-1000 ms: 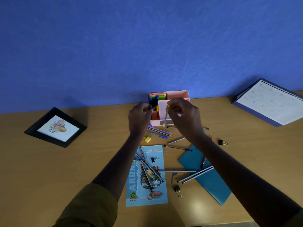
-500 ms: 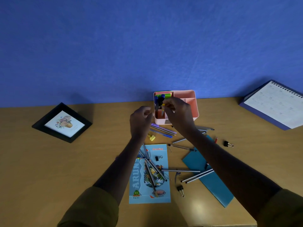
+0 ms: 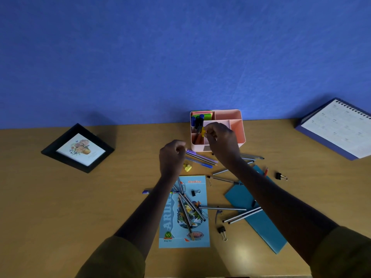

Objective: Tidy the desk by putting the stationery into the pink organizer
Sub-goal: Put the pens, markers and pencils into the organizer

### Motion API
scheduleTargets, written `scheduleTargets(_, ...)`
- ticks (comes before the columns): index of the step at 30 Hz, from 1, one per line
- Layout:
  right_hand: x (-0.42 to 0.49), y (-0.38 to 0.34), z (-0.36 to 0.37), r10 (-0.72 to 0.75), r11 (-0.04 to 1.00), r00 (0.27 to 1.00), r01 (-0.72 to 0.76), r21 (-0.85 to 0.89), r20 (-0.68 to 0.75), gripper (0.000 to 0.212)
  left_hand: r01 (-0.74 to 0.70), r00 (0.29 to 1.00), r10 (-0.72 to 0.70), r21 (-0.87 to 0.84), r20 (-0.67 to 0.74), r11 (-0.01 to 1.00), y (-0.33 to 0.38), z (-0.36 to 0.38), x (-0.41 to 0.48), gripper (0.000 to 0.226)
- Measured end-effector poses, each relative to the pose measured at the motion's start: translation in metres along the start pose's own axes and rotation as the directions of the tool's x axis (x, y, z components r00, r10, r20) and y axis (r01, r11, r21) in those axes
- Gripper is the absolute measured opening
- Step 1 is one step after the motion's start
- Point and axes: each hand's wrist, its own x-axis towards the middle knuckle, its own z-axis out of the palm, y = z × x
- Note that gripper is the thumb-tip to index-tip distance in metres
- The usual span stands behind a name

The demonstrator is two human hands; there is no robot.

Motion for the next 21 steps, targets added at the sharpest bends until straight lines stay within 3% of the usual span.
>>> scheduleTargets(8,-0.030,0.010,-0.010,0.032,0.999,0.999,-0.032,-0.005,-0.011,0.010,0.051,0.997,-0.056,0.082,0.057,0.995,-0.009,0.003,-0.002,0.019)
scheduleTargets(12,-0.056,0.017,-0.003,-0.016,0.999,0.996,0.019,-0.031,0.087,0.008,0.058,0.992,-0.069,0.111,0.105,0.992,-0.011,0.005,-0.006,0.016)
scheduleTargets(17,-0.079,0.019,0.020,0.012,0.964,0.944,0.077,-0.255,0.330,0.009,0.093,0.985,-0.107,0.103,0.138,0.990,-0.010,0.007,-0.012,0.017)
scheduleTargets(21,-0.085,0.016,0.034,0.000,0.881,0.928,0.176,-0.438,0.373,0.020,0.122,0.984,-0.132,0.090,0.122,0.989,-0.005,0.008,-0.023,0.020)
